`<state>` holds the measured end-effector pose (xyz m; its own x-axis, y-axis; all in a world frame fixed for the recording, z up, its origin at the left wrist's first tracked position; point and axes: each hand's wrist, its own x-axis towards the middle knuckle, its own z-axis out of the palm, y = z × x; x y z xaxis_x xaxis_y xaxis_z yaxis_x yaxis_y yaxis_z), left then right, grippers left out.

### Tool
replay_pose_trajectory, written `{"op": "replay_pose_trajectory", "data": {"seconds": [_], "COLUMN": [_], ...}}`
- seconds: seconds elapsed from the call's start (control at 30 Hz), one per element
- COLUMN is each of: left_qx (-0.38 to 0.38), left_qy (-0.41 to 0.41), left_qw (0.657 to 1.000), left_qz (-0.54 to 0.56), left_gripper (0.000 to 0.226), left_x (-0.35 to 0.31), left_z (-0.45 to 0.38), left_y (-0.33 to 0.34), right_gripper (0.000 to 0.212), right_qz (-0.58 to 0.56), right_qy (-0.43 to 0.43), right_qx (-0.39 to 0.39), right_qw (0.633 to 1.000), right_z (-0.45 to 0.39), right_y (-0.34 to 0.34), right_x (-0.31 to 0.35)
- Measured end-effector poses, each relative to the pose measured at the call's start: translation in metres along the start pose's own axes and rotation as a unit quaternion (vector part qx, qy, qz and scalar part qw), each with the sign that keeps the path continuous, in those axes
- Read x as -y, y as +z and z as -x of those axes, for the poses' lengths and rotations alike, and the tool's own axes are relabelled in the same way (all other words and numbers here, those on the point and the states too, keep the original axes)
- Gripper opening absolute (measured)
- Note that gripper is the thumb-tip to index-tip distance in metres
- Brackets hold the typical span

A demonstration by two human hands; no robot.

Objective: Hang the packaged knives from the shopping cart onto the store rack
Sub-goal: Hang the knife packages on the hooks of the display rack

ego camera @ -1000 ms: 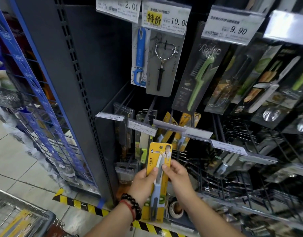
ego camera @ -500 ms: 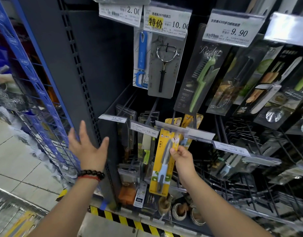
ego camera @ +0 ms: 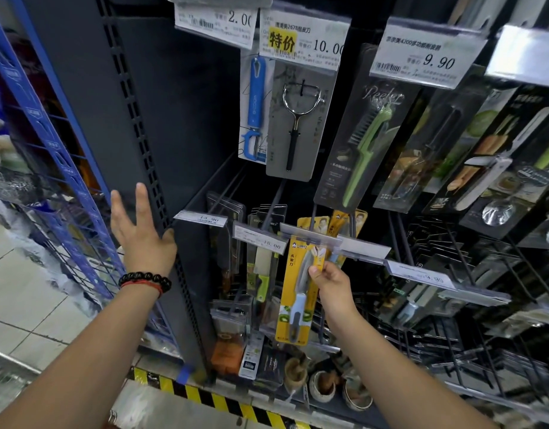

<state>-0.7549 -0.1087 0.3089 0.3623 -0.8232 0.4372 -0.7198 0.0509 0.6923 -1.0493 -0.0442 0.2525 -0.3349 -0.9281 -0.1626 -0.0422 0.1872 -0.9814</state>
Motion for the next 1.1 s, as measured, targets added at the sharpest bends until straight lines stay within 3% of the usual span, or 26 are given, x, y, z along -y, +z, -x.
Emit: {"op": "replay_pose_trajectory", "data": {"seconds": [1.1], "left_qx": [-0.013], "left_qy": [0.026], "left_qw": [1.000], "left_qz": [0.000], "left_gripper": [0.092], "left_x": [0.009], "left_z": [-0.002], "left_y": [0.006], "right_gripper": [0.014], "right_qz": [-0.058], "right_qy": [-0.024], "right_qx": [-0.019], "right_qw": [0.998], "right_z": [0.007], "right_y": [0.004], "right_x": [0.006]}}
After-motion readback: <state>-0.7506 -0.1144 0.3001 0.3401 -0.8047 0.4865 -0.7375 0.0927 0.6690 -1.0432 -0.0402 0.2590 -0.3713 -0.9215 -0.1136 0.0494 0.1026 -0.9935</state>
